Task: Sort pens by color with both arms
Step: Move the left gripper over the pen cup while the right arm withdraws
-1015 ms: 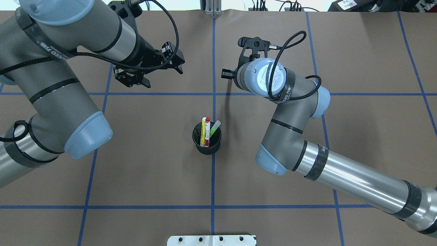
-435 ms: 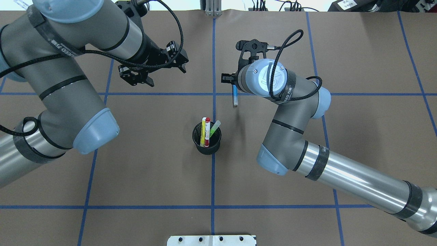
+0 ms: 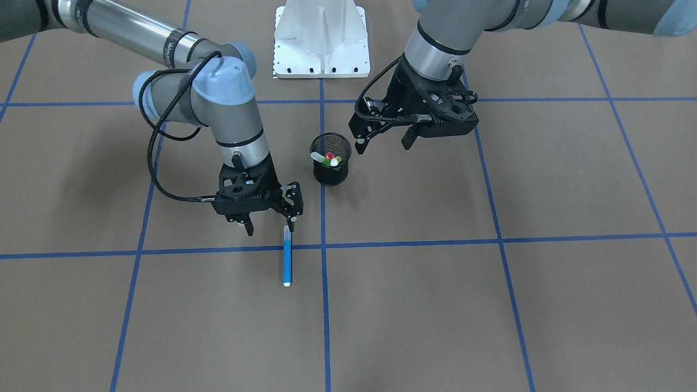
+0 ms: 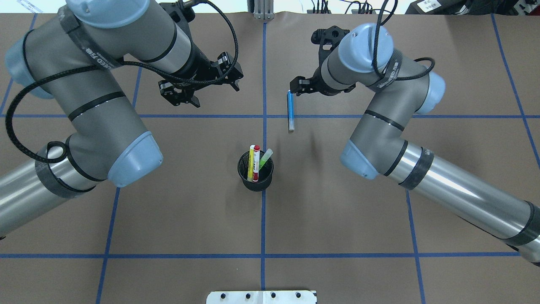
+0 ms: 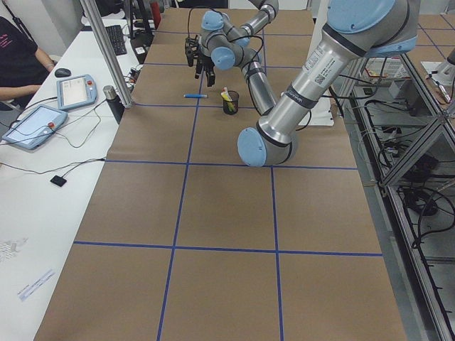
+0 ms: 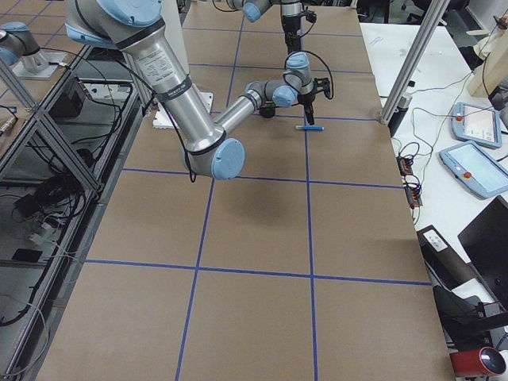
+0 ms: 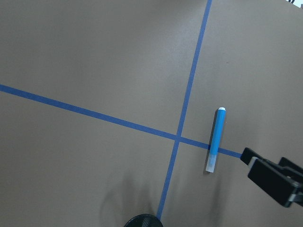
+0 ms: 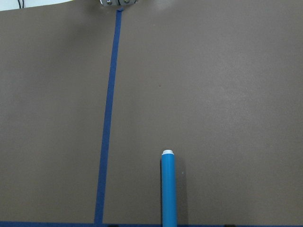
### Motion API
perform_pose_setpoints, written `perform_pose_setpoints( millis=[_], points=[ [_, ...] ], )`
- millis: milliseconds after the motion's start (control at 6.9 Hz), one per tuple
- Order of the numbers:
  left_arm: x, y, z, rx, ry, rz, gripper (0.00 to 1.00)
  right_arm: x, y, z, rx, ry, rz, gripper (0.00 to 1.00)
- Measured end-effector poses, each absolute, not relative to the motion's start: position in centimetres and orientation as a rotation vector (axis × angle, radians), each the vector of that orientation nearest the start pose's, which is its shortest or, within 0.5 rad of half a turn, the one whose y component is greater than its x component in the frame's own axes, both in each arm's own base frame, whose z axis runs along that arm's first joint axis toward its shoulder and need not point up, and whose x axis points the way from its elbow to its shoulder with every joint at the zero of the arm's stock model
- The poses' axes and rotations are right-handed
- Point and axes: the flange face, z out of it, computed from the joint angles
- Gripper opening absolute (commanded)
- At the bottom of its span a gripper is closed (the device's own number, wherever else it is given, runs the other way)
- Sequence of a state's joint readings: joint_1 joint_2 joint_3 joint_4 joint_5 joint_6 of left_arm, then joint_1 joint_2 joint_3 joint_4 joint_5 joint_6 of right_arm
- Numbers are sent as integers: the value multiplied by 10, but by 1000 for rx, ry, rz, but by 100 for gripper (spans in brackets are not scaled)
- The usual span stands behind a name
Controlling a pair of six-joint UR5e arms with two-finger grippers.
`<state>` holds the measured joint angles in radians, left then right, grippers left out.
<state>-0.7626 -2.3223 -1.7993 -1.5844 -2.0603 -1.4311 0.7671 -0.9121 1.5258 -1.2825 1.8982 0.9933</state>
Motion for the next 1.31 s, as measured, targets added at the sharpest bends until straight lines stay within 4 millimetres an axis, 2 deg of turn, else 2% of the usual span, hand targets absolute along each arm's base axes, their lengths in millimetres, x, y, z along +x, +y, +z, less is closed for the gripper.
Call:
perform_pose_setpoints(
  millis=[145, 290, 870, 1015, 1305],
  points=[
    [415, -502, 109, 27, 1063, -312, 94, -409, -583, 267, 282, -896, -46, 99],
    [432, -494, 106, 36, 1053, -296, 93, -376, -592, 276, 241, -908, -90, 99],
    [488, -469, 104, 57, 1005, -218, 87, -290, -620, 269, 152, -902, -115, 99],
    [503, -469, 103, 70, 982, -194, 87, -279, -623, 265, 138, -899, -109, 99],
    [516, -471, 110, 92, 935, -146, 75, -272, -627, 262, 129, -892, -101, 99]
  ],
)
